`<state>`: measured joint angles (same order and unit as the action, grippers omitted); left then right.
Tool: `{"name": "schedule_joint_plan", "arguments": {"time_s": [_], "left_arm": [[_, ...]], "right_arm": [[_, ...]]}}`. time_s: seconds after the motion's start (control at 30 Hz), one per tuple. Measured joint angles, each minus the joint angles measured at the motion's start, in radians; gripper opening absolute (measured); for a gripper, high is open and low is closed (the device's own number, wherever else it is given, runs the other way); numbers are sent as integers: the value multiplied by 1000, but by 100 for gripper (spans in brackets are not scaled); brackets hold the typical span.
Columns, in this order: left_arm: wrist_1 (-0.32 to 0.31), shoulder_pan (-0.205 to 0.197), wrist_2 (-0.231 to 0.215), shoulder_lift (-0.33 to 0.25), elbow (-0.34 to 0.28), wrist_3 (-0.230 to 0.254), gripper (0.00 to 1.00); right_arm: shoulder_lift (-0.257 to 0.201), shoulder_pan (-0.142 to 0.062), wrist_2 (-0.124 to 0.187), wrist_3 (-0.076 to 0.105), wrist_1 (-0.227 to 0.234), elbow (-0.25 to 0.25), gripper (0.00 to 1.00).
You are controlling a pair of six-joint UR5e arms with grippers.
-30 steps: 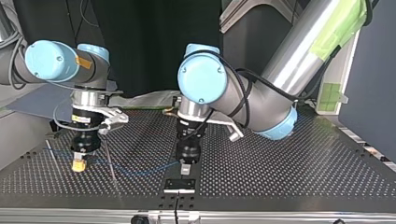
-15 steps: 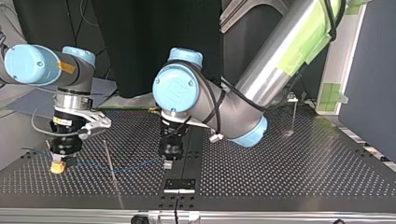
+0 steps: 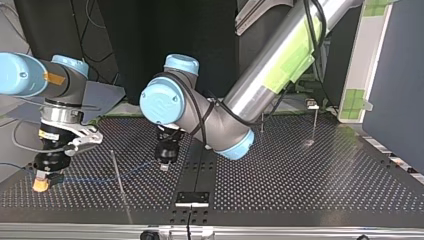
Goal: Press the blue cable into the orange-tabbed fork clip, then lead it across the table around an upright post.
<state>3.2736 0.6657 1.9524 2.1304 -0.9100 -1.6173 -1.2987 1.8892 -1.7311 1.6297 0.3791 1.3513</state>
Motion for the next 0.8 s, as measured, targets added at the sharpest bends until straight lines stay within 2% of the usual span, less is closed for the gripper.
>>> {"name": "schedule_joint_plan", "arguments": {"time_s": [0.37, 0.6, 0.8], "left_arm": [[5, 29, -5, 94, 100, -17, 0], [-14, 26, -5, 109, 164, -20, 0], [-4, 30, -6, 146, 221, -22, 0]], "right_arm": [[30, -35, 23, 2, 1, -10, 0], [45, -60, 34, 16, 1, -19, 0], [48, -87, 37, 26, 0, -20, 0]]}}
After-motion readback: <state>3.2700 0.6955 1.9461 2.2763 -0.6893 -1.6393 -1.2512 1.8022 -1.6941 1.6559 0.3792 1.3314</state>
